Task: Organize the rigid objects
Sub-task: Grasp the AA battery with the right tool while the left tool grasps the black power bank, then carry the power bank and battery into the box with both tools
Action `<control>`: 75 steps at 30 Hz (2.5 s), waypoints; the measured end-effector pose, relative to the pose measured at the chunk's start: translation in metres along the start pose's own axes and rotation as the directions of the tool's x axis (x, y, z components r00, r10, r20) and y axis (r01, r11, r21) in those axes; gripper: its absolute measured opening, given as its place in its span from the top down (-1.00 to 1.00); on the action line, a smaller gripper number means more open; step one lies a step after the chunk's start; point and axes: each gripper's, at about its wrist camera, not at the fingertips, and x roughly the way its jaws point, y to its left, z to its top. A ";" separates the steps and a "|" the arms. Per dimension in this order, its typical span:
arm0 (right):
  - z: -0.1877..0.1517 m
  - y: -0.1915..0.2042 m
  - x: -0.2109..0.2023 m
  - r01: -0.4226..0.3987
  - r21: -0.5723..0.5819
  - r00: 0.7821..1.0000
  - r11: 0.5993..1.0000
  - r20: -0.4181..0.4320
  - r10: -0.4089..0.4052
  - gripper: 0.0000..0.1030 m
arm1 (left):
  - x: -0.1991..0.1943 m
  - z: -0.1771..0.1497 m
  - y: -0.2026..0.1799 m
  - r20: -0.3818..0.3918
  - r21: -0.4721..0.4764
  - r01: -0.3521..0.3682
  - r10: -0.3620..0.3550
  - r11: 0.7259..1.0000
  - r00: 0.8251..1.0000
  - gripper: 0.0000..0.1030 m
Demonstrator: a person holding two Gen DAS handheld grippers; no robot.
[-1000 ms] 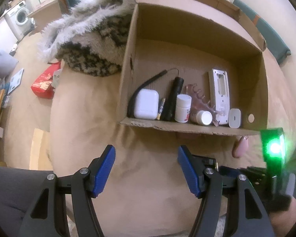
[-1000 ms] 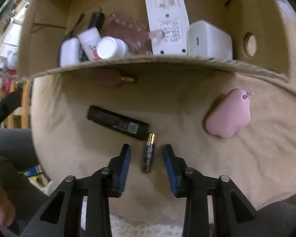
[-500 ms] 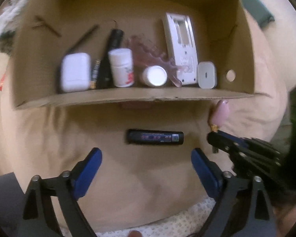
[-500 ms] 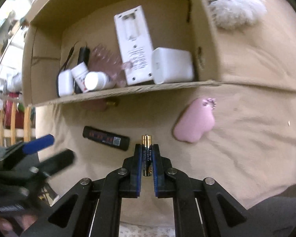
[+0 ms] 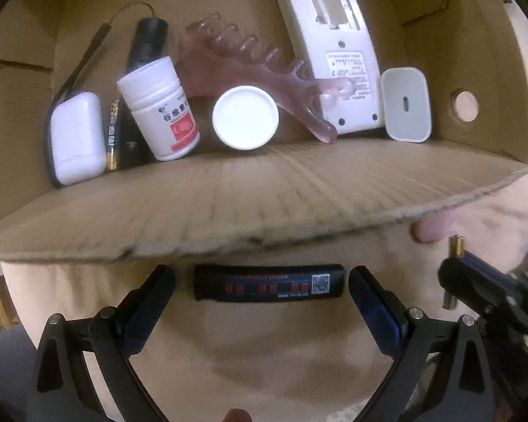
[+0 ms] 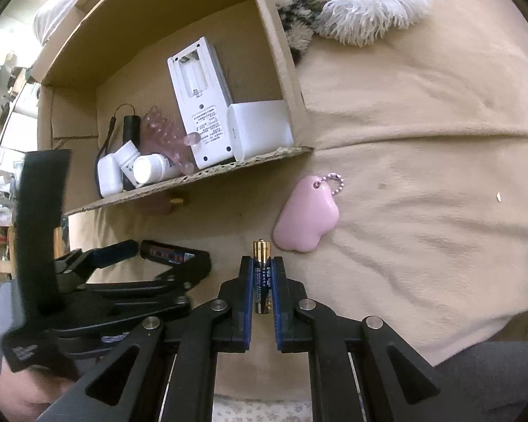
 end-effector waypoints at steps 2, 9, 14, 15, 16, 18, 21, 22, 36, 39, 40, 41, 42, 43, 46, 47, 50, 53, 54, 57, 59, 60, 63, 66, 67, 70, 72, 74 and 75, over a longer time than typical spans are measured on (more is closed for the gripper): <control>0.002 -0.001 -0.002 0.001 -0.004 1.000 1.000 0.002 -0.001 0.79 | 0.003 0.000 0.000 0.000 -0.002 -0.011 0.011 1.000 1.000 -0.88; 0.004 -0.002 -0.007 -0.002 -0.009 1.000 1.000 0.005 0.002 0.79 | 0.002 -0.003 0.009 0.022 -0.024 -0.025 0.026 0.999 0.999 -0.53; 0.005 0.002 -0.007 0.002 -0.027 1.000 1.000 0.005 -0.002 0.79 | 0.001 -0.015 0.028 0.024 -0.058 -0.029 0.030 0.998 0.999 -0.53; 0.005 0.003 -0.007 0.003 -0.030 1.000 1.000 0.004 -0.003 0.79 | 0.001 -0.018 0.030 0.022 -0.070 -0.032 0.034 0.997 0.999 -0.53; 0.005 0.003 -0.008 0.003 -0.032 1.000 0.999 0.004 -0.003 0.79 | 0.001 -0.019 0.033 0.020 -0.077 -0.036 0.037 0.996 0.999 -0.53; 0.005 0.005 -0.008 0.004 -0.039 1.000 0.999 0.005 -0.004 0.79 | 0.001 -0.022 0.041 0.019 -0.105 -0.033 0.035 0.994 0.999 -0.53; 0.003 0.009 -0.009 -0.004 -0.053 1.000 0.999 0.007 0.004 0.79 | 0.000 -0.028 0.056 0.023 -0.149 -0.022 0.025 0.989 0.999 -0.53; 0.002 0.011 -0.009 -0.008 -0.062 1.000 0.998 0.005 0.009 0.79 | -0.001 -0.029 0.059 0.027 -0.155 -0.019 0.024 0.988 0.999 -0.53; 0.001 0.028 -0.066 -0.155 -0.155 0.974 0.976 0.141 0.177 0.79 | -0.115 -0.062 0.107 0.340 -0.255 0.064 0.028 0.965 0.940 -0.53; 0.011 0.033 -0.096 -0.175 -0.186 0.949 0.967 0.229 0.216 0.79 | -0.146 -0.055 0.130 0.419 -0.256 0.079 0.037 0.963 0.907 -0.53; 0.015 0.035 -0.104 -0.168 -0.196 0.943 0.966 0.255 0.215 0.79 | -0.154 -0.051 0.132 0.441 -0.251 0.079 0.041 0.965 0.897 -0.53; 0.018 0.038 -0.111 -0.150 -0.203 0.938 0.968 0.279 0.204 0.79 | -0.163 -0.046 0.138 0.455 -0.244 0.078 0.044 0.967 0.889 -0.53; 0.022 0.042 -0.116 -0.129 -0.208 0.934 0.970 0.302 0.189 0.79 | -0.172 -0.045 0.135 0.477 -0.237 0.077 0.047 0.968 0.878 -0.53; 0.027 0.045 -0.121 -0.118 -0.214 0.928 0.970 0.324 0.184 0.79 | -0.179 -0.042 0.137 0.489 -0.231 0.075 0.049 0.970 0.871 -0.53; 0.039 0.049 -0.131 -0.093 -0.231 0.917 0.968 0.359 0.174 0.79 | -0.190 -0.022 0.132 0.525 -0.211 0.054 0.067 0.976 0.849 -0.53; 0.044 0.050 -0.132 -0.078 -0.231 0.918 0.970 0.363 0.161 0.79 | -0.192 -0.016 0.130 0.534 -0.204 0.050 0.068 0.978 0.843 -0.53; 0.058 0.054 -0.126 -0.050 -0.232 0.923 0.971 0.361 0.133 0.79 | -0.188 -0.004 0.123 0.539 -0.177 0.056 0.049 0.983 0.841 -0.53; 0.069 0.054 -0.117 -0.019 -0.237 0.930 0.971 0.353 0.104 0.79 | -0.180 0.012 0.119 0.534 -0.159 0.051 0.043 0.986 0.845 -0.53; 0.073 0.051 -0.113 -0.012 -0.234 0.934 0.972 0.345 0.095 0.79 | -0.177 0.017 0.118 0.531 -0.159 0.049 0.044 0.986 0.846 -0.53; 0.084 0.045 -0.098 0.013 -0.216 0.944 0.976 0.324 0.059 0.79 | -0.165 0.035 0.116 0.514 -0.158 0.040 0.047 0.987 0.856 -0.53; 0.091 0.043 -0.089 0.037 -0.213 0.946 0.976 0.324 0.035 0.79 | -0.154 0.042 0.115 0.500 -0.158 0.028 0.055 0.987 0.864 -0.53; 0.094 0.041 -0.085 0.042 -0.210 0.946 0.977 0.324 0.029 0.79 | -0.148 0.045 0.115 0.489 -0.160 0.030 0.053 0.987 0.870 -0.53; 0.097 0.035 -0.071 0.045 -0.187 0.953 0.981 0.303 0.014 0.79 | -0.128 0.051 0.115 0.457 -0.166 0.028 0.052 0.986 0.888 -0.53; 0.098 0.034 -0.063 0.055 -0.180 0.959 0.982 0.284 -0.002 0.79 | -0.119 0.052 0.116 0.459 -0.167 0.009 0.069 0.986 0.885 -0.53; 0.098 0.036 -0.061 0.059 -0.186 0.958 0.981 0.285 -0.004 0.79 | -0.119 0.052 0.115 0.464 -0.163 0.006 0.071 0.987 0.883 -0.53; 0.102 0.042 -0.053 0.098 -0.208 0.958 0.973 0.286 -0.035 0.79 | -0.122 0.053 0.113 0.471 -0.151 0.011 0.063 0.988 0.880 -0.53; 0.104 0.046 -0.048 0.124 -0.214 0.957 0.969 0.285 -0.059 0.79 | -0.122 0.053 0.113 0.475 -0.151 0.010 0.063 0.988 0.878 -0.53; 0.106 0.049 -0.044 0.136 -0.213 0.957 0.967 0.282 -0.072 0.79 | -0.121 0.053 0.113 0.479 -0.149 0.027 0.049 0.988 0.877 -0.53; 0.107 0.050 -0.043 0.148 -0.214 0.955 0.966 0.284 -0.083 0.79 | -0.121 0.054 0.113 0.483 -0.146 0.027 0.047 0.989 0.874 -0.53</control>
